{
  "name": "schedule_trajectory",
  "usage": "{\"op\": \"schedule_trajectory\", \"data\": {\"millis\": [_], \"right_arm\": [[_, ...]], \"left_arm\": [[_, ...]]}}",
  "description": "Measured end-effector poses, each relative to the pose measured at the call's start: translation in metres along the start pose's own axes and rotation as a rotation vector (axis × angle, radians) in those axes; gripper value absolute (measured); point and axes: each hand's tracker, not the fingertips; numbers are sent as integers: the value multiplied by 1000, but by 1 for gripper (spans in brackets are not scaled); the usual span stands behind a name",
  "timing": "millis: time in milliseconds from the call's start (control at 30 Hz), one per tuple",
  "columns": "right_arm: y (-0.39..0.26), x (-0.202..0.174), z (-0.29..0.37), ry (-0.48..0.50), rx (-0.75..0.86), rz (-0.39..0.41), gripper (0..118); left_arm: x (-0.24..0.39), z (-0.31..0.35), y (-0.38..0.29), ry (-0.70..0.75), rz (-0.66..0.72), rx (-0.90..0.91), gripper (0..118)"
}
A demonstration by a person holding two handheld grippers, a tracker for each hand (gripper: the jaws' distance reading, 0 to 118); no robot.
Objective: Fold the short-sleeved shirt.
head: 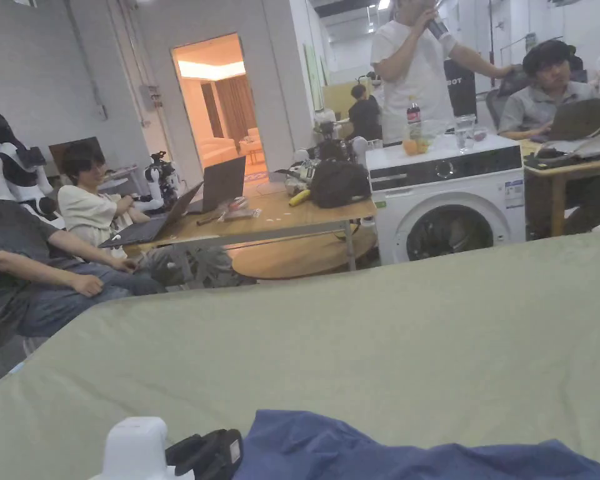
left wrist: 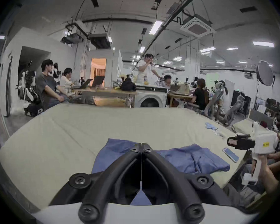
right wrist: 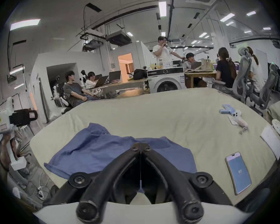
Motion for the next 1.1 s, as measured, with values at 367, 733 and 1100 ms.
{"op": "schedule_trajectory", "data": {"millis": [367, 733, 1100], "right_arm": [[-20, 52, -13, -41, -107, -86, 0], [-28, 97, -35, -166, -206, -111, 0], [37, 104, -195, -106, -405, 0, 69]], "left_arm": [[-89, -256, 26, 100, 139, -382, 86], [-106, -350, -19, 240, 15, -550, 47], [-82, -350, -23, 225, -14, -604, 4]]}}
